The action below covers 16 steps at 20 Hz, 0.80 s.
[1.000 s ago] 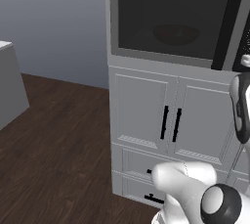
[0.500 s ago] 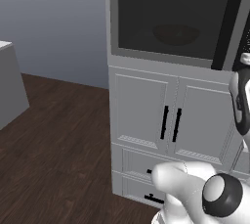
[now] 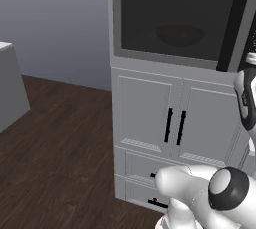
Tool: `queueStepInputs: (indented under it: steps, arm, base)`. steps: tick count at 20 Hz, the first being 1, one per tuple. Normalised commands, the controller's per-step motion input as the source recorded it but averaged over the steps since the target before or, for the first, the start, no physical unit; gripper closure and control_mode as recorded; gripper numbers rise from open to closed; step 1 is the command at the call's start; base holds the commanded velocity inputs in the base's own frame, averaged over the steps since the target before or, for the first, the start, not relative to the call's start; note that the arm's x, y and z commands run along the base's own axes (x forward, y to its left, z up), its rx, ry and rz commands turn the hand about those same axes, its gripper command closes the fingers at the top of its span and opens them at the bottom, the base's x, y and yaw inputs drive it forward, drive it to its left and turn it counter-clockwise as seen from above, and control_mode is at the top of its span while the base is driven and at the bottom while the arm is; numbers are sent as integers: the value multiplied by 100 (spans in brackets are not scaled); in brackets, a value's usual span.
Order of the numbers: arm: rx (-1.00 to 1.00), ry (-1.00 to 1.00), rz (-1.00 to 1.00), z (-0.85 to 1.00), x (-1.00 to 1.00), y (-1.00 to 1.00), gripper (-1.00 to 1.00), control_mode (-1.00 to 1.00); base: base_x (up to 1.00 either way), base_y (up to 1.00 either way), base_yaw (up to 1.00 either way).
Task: Pick the lemon wedge from the sink and place it in the bowl. Then pick the bowl and place it in the microwave. Then close the microwave door and press the start button.
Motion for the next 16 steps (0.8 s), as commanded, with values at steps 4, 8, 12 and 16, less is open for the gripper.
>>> queueStepInputs:
  steps: [4, 8, 12, 16]
  arm:
    - [0, 0, 0, -10, 18, -3, 100, -100]
    - [0, 0, 0, -2, 16, -16, 100, -100]
    - [0, 0, 0, -3, 17, -16, 100, -100]
    - [0, 0, 1, -12, 19, -14, 100, -100]
  base:
    - [0, 0, 0]
    - [0, 0, 0]
    - [0, 0, 0]
    - [0, 0, 0]
